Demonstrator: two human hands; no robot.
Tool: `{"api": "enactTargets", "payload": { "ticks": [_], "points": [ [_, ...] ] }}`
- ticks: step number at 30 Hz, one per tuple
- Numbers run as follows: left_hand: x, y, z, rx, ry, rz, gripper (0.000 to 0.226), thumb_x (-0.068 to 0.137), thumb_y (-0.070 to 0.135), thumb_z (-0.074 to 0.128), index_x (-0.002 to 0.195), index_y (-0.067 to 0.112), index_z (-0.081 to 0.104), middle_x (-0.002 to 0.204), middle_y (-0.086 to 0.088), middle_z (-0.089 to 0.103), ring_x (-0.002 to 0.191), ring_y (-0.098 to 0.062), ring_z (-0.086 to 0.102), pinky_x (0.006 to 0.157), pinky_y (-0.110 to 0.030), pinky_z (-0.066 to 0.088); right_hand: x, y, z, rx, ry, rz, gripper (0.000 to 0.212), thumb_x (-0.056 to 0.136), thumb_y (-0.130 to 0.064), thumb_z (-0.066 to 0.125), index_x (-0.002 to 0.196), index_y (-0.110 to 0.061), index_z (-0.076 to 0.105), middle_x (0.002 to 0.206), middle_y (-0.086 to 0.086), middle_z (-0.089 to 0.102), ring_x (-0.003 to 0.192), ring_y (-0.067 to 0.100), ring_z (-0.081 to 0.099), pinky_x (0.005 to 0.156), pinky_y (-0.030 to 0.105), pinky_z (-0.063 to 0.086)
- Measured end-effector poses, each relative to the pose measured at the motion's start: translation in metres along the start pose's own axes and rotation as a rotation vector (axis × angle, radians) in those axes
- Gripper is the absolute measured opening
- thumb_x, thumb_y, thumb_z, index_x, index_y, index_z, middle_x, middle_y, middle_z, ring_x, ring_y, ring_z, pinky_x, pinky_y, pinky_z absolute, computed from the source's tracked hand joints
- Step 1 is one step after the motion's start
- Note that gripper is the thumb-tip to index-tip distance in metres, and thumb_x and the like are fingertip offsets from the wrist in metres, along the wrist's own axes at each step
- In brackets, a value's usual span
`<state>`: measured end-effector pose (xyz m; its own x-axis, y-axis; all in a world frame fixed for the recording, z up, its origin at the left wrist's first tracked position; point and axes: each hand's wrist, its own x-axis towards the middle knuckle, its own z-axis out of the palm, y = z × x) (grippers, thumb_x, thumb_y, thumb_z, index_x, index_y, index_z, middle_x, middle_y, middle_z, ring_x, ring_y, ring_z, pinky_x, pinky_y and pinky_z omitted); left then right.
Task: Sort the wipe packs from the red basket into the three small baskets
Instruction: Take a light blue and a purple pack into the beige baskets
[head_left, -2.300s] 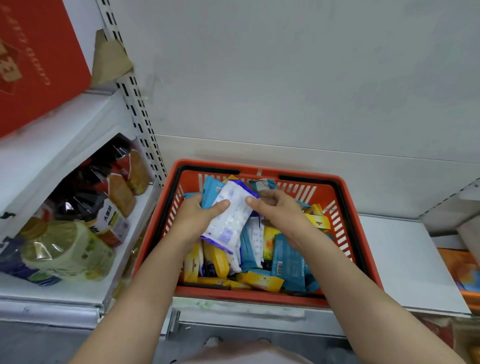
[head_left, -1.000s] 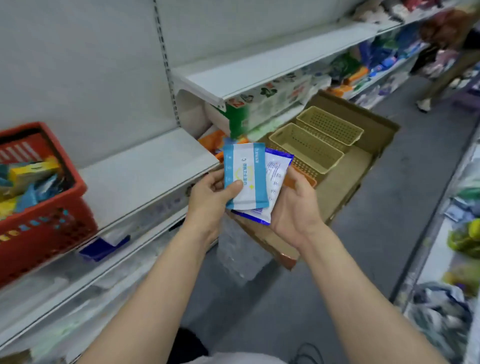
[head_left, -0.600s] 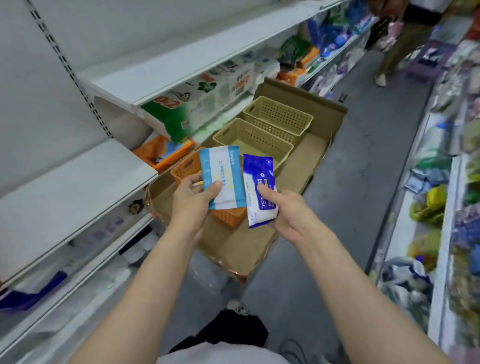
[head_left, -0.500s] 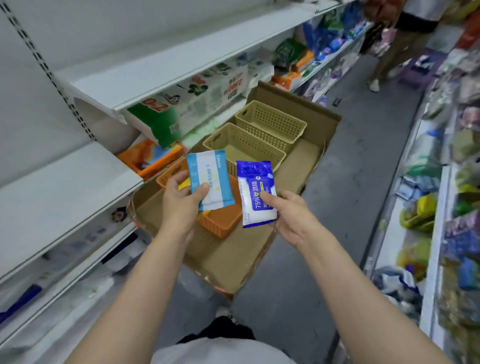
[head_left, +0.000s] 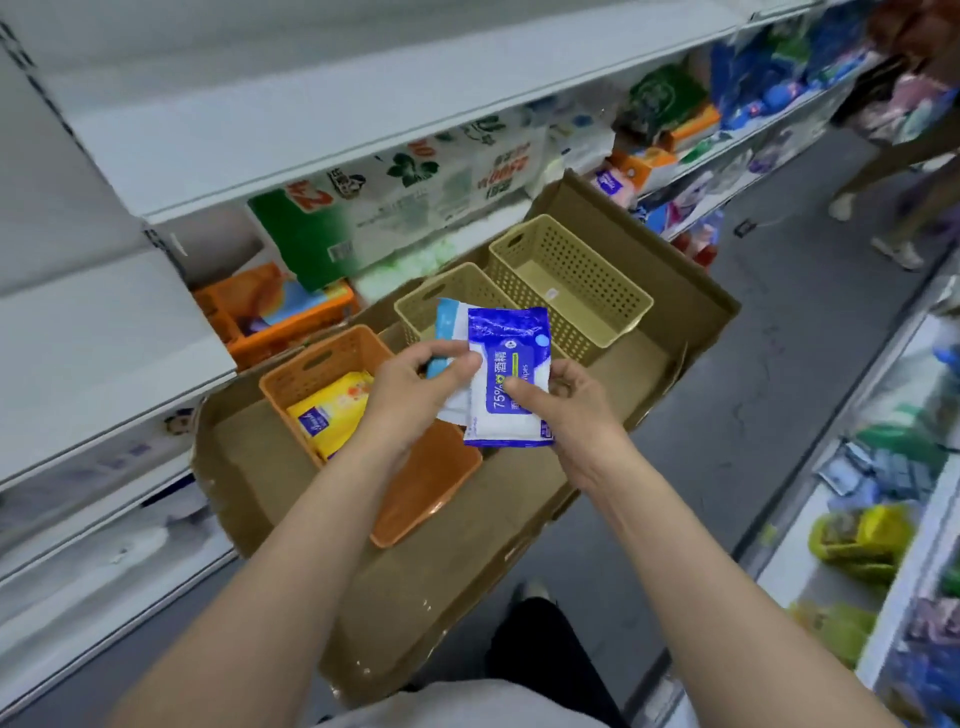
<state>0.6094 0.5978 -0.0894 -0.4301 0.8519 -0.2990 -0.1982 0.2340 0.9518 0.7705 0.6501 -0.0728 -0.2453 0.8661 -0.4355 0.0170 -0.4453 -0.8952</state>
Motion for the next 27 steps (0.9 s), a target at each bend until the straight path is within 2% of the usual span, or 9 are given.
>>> {"api": "enactTargets", "payload": {
  "ticks": [3, 6, 9, 14, 16, 18, 20, 23, 27],
  "points": [
    [0.027, -0.003, 0.016, 0.007, 0.023, -0.050, 0.009, 0.082, 0.026, 0.078, 0.089, 0.023, 0.074, 0.094, 0.001, 0.076, 0.080, -0.012, 0.072, 0.066, -0.023, 0.057, 0.048, -0.003, -0.003, 0.064, -0.048, 0.014, 0.025, 0.078, -0.003, 0.080, 0.095, -0.009, 0.062, 0.090, 0.010, 0.076, 0.077, 0.026, 0.072, 0.071, 0.042, 0.061],
    [0.053, -0.007, 0.030, 0.040, 0.155, -0.079, 0.012, 0.081, 0.020, 0.080, 0.090, 0.023, 0.072, 0.097, 0.003, 0.073, 0.080, -0.012, 0.072, 0.068, -0.026, 0.059, 0.100, -0.010, -0.008, -0.033, -0.163, 0.068, 0.027, 0.078, -0.009, 0.081, 0.100, -0.008, 0.065, 0.092, 0.010, 0.077, 0.080, 0.026, 0.073, 0.078, 0.044, 0.060],
    [0.081, -0.006, 0.049, 0.016, 0.326, -0.107, 0.014, 0.079, 0.021, 0.081, 0.091, 0.021, 0.072, 0.092, 0.009, 0.072, 0.076, -0.006, 0.071, 0.066, -0.021, 0.057, 0.151, -0.025, -0.014, -0.106, -0.333, 0.140, 0.033, 0.078, -0.014, 0.082, 0.107, -0.007, 0.066, 0.093, 0.008, 0.077, 0.083, 0.026, 0.074, 0.073, 0.039, 0.061],
    [0.114, -0.007, 0.088, 0.038, 0.413, -0.174, 0.006, 0.082, 0.018, 0.078, 0.084, 0.016, 0.073, 0.078, 0.006, 0.074, 0.068, -0.004, 0.066, 0.063, -0.019, 0.052, 0.217, -0.042, -0.027, -0.150, -0.487, 0.190, 0.033, 0.079, -0.020, 0.082, 0.108, -0.011, 0.068, 0.103, 0.009, 0.076, 0.093, 0.026, 0.073, 0.080, 0.042, 0.060],
    [0.119, -0.008, 0.090, 0.128, 0.497, -0.204, 0.012, 0.082, 0.019, 0.079, 0.088, 0.011, 0.072, 0.086, -0.001, 0.073, 0.074, -0.011, 0.065, 0.069, -0.025, 0.052, 0.238, -0.047, -0.029, -0.311, -0.444, 0.083, 0.048, 0.073, -0.022, 0.087, 0.112, -0.011, 0.061, 0.108, 0.008, 0.073, 0.093, 0.013, 0.072, 0.080, 0.034, 0.057],
    [0.123, -0.008, 0.083, 0.367, 0.534, -0.259, 0.015, 0.080, 0.024, 0.080, 0.087, 0.015, 0.070, 0.089, 0.000, 0.069, 0.075, -0.010, 0.061, 0.062, -0.018, 0.045, 0.260, -0.059, -0.027, -0.580, -0.414, -0.146, 0.077, 0.067, -0.028, 0.090, 0.130, -0.020, 0.048, 0.131, 0.002, 0.059, 0.114, 0.005, 0.060, 0.092, 0.025, 0.050],
    [0.127, -0.003, 0.074, 0.579, 0.483, -0.299, 0.015, 0.079, 0.030, 0.081, 0.080, 0.025, 0.067, 0.089, 0.003, 0.066, 0.074, -0.007, 0.057, 0.057, -0.014, 0.038, 0.280, -0.071, -0.022, -0.804, -0.539, -0.335, 0.101, 0.065, -0.032, 0.090, 0.148, -0.030, 0.032, 0.147, -0.005, 0.044, 0.131, 0.008, 0.044, 0.106, 0.027, 0.039],
    [0.139, 0.000, 0.068, 0.567, 0.425, -0.277, 0.014, 0.077, 0.031, 0.082, 0.080, 0.028, 0.069, 0.099, -0.002, 0.069, 0.088, -0.015, 0.062, 0.072, -0.027, 0.049, 0.295, -0.079, -0.008, -1.055, -0.861, -0.401, 0.081, 0.068, -0.028, 0.089, 0.139, -0.031, 0.049, 0.122, -0.009, 0.062, 0.107, 0.004, 0.058, 0.099, 0.029, 0.048],
    [0.154, -0.008, 0.065, 0.457, 0.597, -0.189, 0.012, 0.084, 0.027, 0.076, 0.095, 0.022, 0.074, 0.103, 0.007, 0.068, 0.095, -0.008, 0.062, 0.079, -0.027, 0.052, 0.307, -0.074, 0.001, -1.273, -0.873, -0.348, 0.030, 0.071, -0.038, 0.085, 0.096, -0.031, 0.070, 0.083, -0.013, 0.068, 0.076, 0.006, 0.063, 0.065, 0.018, 0.049]
  ]
}}
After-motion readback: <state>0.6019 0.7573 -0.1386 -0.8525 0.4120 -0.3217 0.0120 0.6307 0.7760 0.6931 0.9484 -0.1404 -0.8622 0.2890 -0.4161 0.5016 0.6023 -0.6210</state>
